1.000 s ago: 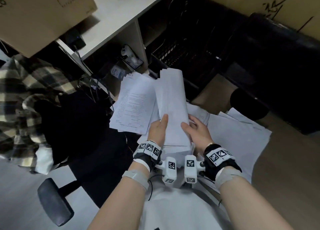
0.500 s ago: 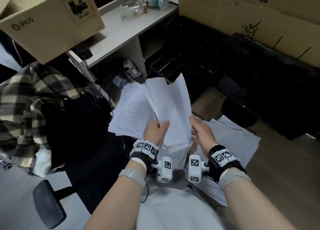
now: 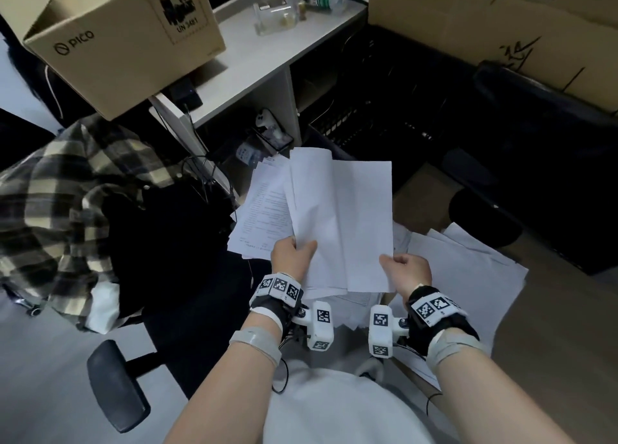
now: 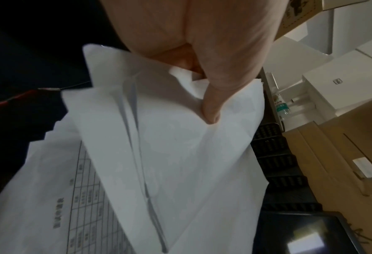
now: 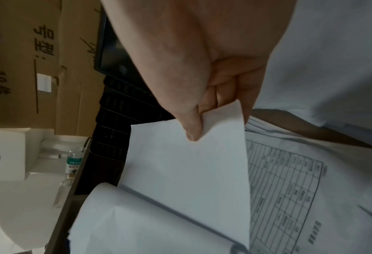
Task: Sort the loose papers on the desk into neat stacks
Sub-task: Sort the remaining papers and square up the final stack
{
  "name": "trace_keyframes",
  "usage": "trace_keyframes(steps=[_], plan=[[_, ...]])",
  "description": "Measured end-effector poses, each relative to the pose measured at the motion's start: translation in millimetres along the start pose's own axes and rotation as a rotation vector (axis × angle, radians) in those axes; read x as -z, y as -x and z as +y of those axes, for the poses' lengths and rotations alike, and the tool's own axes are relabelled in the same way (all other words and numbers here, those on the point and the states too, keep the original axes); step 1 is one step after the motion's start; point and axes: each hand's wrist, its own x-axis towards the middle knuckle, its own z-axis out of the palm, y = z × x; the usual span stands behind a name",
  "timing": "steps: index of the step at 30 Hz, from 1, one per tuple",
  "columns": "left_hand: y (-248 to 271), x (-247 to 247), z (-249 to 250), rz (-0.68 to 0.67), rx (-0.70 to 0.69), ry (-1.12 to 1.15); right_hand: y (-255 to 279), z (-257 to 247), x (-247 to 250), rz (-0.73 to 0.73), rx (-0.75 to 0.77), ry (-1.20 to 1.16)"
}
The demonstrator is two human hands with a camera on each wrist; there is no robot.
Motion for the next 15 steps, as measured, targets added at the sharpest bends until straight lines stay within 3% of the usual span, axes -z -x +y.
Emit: trace_keyframes(steps=[4, 7, 15], plan=[[-25, 17, -11, -0.010, 0.024, -0.025, 6, -10, -26, -0.017, -0.045, 0.060], [-45, 11, -15, -0.100, 0.015, -0.064, 3, -5, -36, 0.060, -0.098, 0.039], [-27, -68, 16, -0.279, -0.002, -0.158, 19, 53, 37, 0.390, -0.315, 0.008]])
